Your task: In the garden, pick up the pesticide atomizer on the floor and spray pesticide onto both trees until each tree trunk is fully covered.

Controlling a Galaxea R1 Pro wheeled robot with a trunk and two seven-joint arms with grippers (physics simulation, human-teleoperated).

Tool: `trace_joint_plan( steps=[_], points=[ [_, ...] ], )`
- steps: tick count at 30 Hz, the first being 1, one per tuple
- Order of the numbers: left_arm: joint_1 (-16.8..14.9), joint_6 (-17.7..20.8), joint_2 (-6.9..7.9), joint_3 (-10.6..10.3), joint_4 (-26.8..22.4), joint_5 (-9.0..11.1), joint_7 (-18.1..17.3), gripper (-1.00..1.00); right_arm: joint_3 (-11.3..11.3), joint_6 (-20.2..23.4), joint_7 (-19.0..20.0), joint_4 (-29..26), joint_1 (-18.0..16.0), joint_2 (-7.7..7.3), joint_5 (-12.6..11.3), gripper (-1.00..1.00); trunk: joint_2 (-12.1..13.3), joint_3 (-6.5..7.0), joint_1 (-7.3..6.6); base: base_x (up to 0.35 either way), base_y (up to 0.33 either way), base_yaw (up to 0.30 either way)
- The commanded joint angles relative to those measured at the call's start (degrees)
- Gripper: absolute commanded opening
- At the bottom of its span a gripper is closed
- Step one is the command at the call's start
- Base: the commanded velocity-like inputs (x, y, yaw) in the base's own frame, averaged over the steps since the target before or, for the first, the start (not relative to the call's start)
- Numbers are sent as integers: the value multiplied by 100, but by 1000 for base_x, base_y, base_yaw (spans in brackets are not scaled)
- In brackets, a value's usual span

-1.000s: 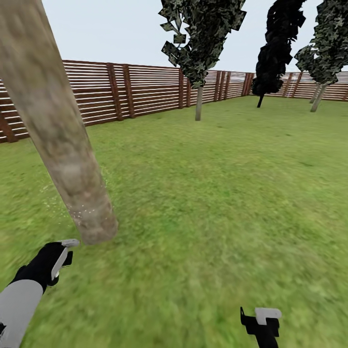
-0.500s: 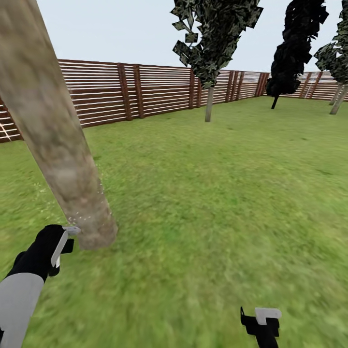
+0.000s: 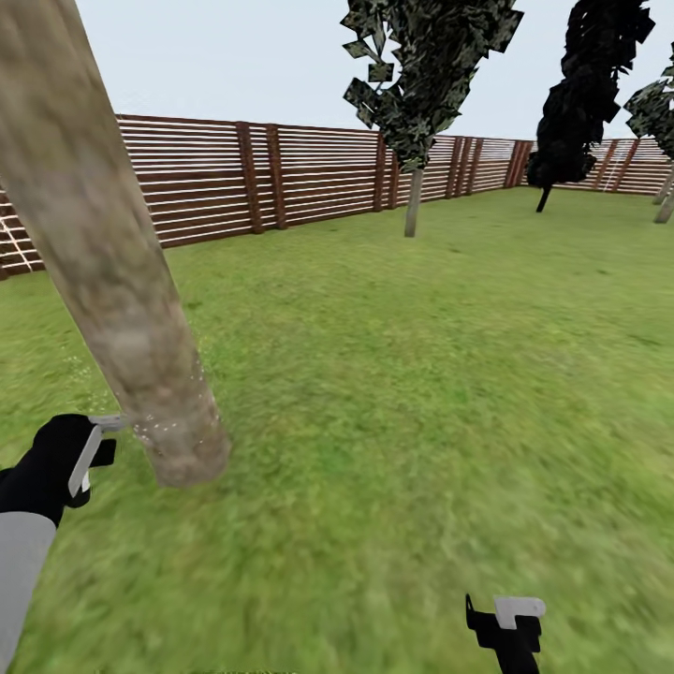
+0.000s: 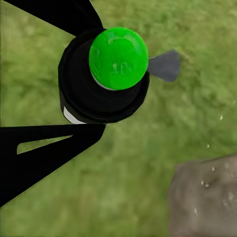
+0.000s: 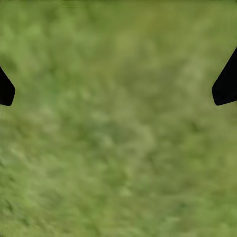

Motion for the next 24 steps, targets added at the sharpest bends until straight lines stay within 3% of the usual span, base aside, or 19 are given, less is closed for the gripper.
trace_joint_plan(
  steps=[1, 3, 7, 11, 24],
  points=[
    [6, -3, -11, -20, 0, -21, 0, -100, 1, 0, 0, 0, 0, 0, 1, 100, 0, 0, 0, 0, 0, 271],
    [9, -11, -19, 23, -4, -21, -55, -100, 1, 0, 0, 0, 0, 0, 1, 100, 0, 0, 0, 0, 0, 277],
    [-28, -32, -18, -32, -2, -75, -759, -100, 1, 0, 0, 0, -2, -2, 1, 100, 0, 0, 0, 0, 0, 277],
    [-43, -17, -72, -46, -12, -80, -816, -100, 1, 0, 0, 0, 0, -4, 1, 100, 0, 0, 0, 91, -18, 73],
    [-70, 71, -81, -47, -18, -73, -835, -100, 1, 0, 0, 0, 0, -9, 1, 100, 0, 0, 0, 277, -90, 1]
  ],
)
